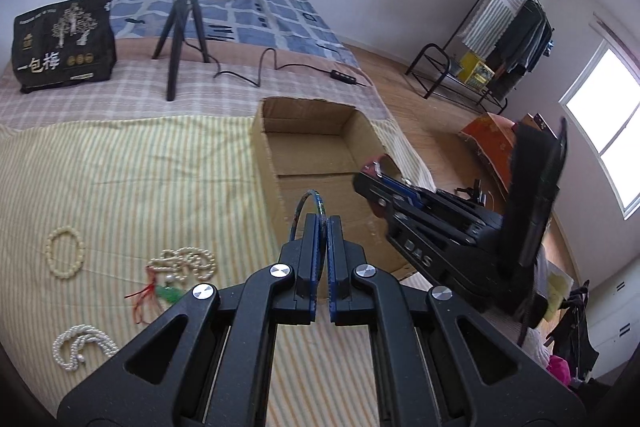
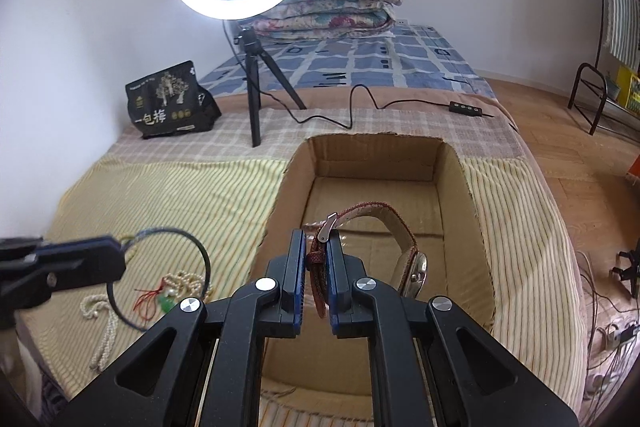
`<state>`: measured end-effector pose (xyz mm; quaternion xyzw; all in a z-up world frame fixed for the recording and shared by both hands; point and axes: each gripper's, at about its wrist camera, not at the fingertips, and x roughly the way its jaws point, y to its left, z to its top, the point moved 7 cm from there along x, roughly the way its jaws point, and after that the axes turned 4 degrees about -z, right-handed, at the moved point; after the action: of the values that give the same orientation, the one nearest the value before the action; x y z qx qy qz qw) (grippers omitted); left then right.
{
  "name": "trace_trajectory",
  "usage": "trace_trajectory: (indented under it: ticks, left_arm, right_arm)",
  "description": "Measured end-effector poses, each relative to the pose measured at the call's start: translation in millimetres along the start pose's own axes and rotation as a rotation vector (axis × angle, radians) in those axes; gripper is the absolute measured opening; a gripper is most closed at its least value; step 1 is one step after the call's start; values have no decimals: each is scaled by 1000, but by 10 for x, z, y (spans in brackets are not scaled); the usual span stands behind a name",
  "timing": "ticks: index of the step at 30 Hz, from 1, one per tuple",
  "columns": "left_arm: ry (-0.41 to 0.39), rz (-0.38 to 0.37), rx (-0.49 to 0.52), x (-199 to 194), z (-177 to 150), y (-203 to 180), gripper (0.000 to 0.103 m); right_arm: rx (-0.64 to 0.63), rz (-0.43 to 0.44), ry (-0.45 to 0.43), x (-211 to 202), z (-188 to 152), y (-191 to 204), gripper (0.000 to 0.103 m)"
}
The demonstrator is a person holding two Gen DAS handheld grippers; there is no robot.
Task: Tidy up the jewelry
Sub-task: 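Release the watch into the box with the right gripper while the left drops the bangle there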
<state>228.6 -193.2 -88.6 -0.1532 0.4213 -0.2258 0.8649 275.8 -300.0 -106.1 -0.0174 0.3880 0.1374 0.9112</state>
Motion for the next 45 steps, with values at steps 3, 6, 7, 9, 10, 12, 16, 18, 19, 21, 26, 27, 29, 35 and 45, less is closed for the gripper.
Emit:
trace_trajectory:
  ticks: [3, 6, 7, 9, 10, 12, 16, 18, 19, 21, 26, 27, 29, 35, 45]
  left_arm:
    - [11, -11, 11, 113, -11, -106, 1]
    - [21, -22, 17, 214, -19, -196, 1]
    - [22, -25, 20, 242, -18, -226, 1]
    - [24, -23, 30, 300, -15, -282, 1]
    - [27, -23, 34, 321, -26, -302, 1]
    - [38, -21, 38, 394, -45, -321, 1]
    - [62, -14, 47, 494, -106, -364, 1]
    - [73, -10, 55, 530, -134, -381, 1]
    - [76, -7, 58, 546, -146, -390, 1]
    - [79, -1, 64, 567, -166, -402, 1]
    - [78, 10, 74, 588, -177, -395, 1]
    - [74, 13, 77, 577, -177, -397, 1]
    - [73, 25, 85, 582, -167, -380, 1]
    - [67, 39, 100, 512, -181, -351, 30]
    - [42, 45, 123, 215, -192, -340, 30]
  right_arm:
    - [8, -9, 4, 85, 50, -88, 8]
    - [20, -15, 13, 178, 77, -192, 8]
    - [26, -15, 17, 208, 87, -223, 8]
    - [43, -11, 24, 277, 110, -294, 8]
    - [48, -13, 28, 310, 128, -321, 8]
    - [54, -14, 35, 371, 136, -361, 8]
    - [59, -17, 52, 491, 162, -407, 8]
    - [64, -20, 55, 533, 177, -429, 8]
    - [66, -20, 56, 549, 185, -442, 8]
    - [69, -17, 57, 567, 192, -451, 10]
    - [67, -13, 59, 571, 212, -456, 16]
    - [65, -17, 56, 567, 217, -457, 18]
    - [60, -25, 52, 549, 228, -457, 28]
    - [71, -75, 13, 409, 302, -506, 53]
    - [64, -119, -14, 127, 392, -443, 57]
